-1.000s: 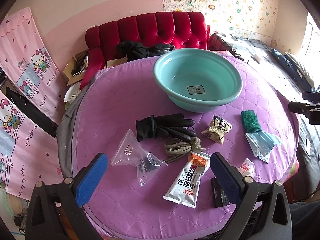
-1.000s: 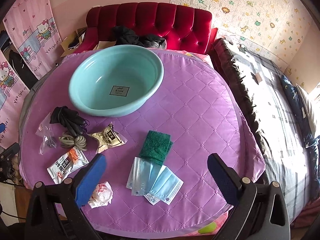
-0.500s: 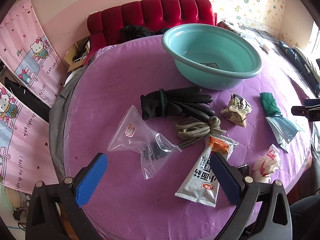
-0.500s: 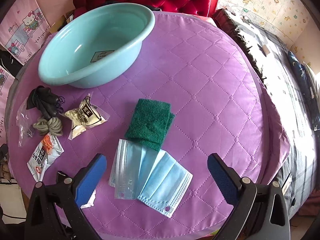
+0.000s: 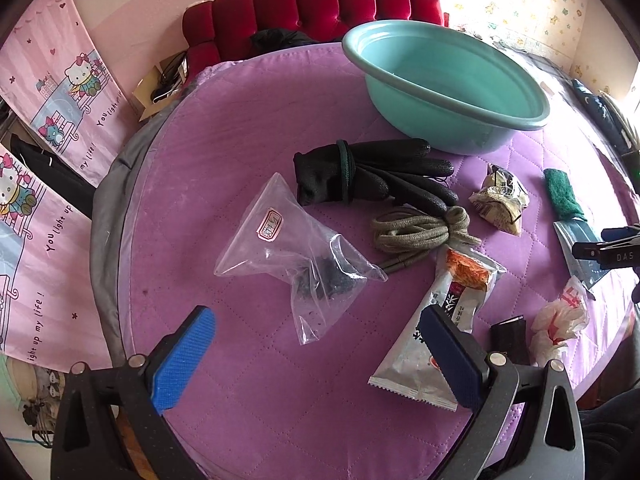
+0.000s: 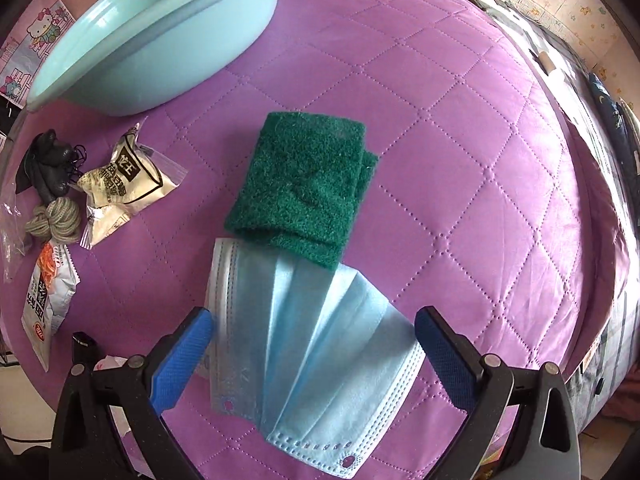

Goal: Organize soft objects
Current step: 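Reach the right tool to the blue face masks and grasp them, then grasp the white noodle-snack packet with the left tool while the right tool holds the masks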

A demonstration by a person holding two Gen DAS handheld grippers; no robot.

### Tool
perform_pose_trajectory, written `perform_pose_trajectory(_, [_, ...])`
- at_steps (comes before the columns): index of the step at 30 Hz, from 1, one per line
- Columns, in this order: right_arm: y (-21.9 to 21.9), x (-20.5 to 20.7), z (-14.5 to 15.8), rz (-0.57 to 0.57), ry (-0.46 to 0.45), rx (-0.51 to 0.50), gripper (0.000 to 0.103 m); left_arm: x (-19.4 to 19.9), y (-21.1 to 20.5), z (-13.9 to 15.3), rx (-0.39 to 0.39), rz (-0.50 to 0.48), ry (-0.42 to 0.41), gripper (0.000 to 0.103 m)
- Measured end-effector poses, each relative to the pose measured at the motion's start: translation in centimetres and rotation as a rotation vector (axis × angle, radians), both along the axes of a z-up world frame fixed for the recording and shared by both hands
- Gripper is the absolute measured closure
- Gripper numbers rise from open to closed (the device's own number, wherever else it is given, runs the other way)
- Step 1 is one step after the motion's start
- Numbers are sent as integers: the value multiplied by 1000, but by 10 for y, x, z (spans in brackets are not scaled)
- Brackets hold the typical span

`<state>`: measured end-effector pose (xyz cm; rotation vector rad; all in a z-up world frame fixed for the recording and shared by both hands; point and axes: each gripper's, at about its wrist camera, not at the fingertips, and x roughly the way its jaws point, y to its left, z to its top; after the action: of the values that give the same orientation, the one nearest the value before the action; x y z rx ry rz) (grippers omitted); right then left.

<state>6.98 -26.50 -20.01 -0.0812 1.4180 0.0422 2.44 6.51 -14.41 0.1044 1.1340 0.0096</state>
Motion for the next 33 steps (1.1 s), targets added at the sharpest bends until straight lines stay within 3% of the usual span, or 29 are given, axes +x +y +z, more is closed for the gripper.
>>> perform_pose_trajectory(4, [1, -2, -10, 10, -7, -8, 14, 1, 3, -2, 5, 9, 3, 0])
perform_pose_trajectory(6, [6, -6, -6, 19, -24, -7, 30, 0, 4, -2, 4, 13, 4, 0])
perform_pose_trajectory(8, [6, -8, -2, 25, -34, 7, 59, 0, 4, -3, 1, 15, 6, 0])
perform_pose_trajectory(11, [9, -11, 3, 27, -29, 37, 84, 1, 4, -5, -2, 13, 13, 0])
perform_pose_trajectory(17, [15, -22, 19, 44, -30, 70, 95, -1, -5, -8, -42, -22, 25, 0])
perform_pose_trajectory(33, [8, -43, 67, 45, -71, 109, 95, -2, -59, -31, -56, -213, 79, 0])
